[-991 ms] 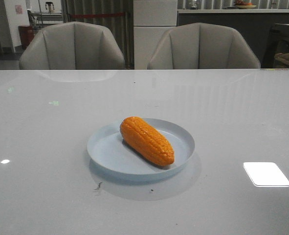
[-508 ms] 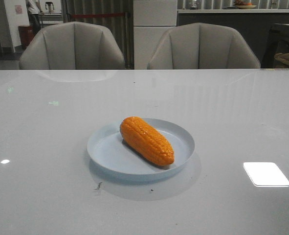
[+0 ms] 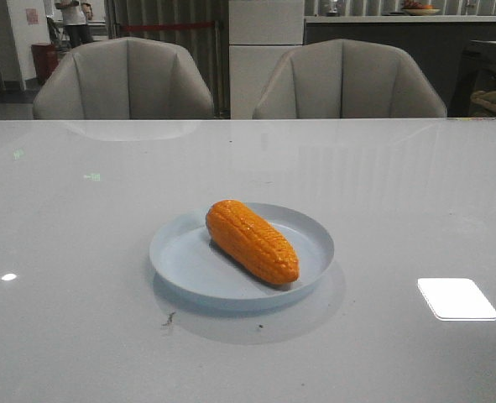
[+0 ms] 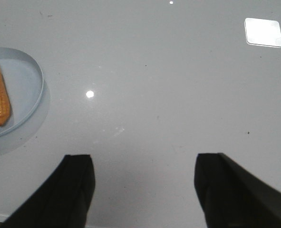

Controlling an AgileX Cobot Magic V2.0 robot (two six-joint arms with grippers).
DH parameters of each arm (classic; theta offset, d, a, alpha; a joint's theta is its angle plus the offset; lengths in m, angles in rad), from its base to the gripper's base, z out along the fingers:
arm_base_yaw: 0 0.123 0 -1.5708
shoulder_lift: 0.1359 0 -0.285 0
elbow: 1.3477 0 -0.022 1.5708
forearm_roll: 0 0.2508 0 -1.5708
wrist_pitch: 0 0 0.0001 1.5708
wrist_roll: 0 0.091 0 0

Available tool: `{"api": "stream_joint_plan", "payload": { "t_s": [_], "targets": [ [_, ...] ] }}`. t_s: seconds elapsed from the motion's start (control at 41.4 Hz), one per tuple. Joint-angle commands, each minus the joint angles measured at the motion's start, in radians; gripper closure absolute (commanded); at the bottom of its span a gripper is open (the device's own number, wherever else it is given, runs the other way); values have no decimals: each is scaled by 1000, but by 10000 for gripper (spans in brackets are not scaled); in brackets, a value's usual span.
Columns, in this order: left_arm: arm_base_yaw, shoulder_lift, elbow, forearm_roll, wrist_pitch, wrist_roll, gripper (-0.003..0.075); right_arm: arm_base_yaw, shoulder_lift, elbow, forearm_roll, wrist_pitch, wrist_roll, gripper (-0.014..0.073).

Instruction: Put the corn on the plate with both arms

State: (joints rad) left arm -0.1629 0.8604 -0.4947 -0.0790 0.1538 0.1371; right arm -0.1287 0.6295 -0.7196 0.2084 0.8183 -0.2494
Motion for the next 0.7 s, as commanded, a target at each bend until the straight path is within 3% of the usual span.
{"api": "stream_joint_plan", "payload": {
  "t_s": [0.0, 0.121, 0.266, 0.677],
  "targets": [
    [0, -23, -28, -2, -85, -12, 323, -5, 1, -29, 16, -70, -7, 41],
    [44, -69, -28, -2, -85, -12, 426, -5, 1, -29, 16, -70, -7, 41],
    [106, -166, -28, -2, -85, -12, 630, -5, 1, -29, 16, -70, -7, 41],
    [174, -412, -18, 55, -46, -9, 624, -5, 1, -29, 16, -70, -7, 41]
  ]
}}
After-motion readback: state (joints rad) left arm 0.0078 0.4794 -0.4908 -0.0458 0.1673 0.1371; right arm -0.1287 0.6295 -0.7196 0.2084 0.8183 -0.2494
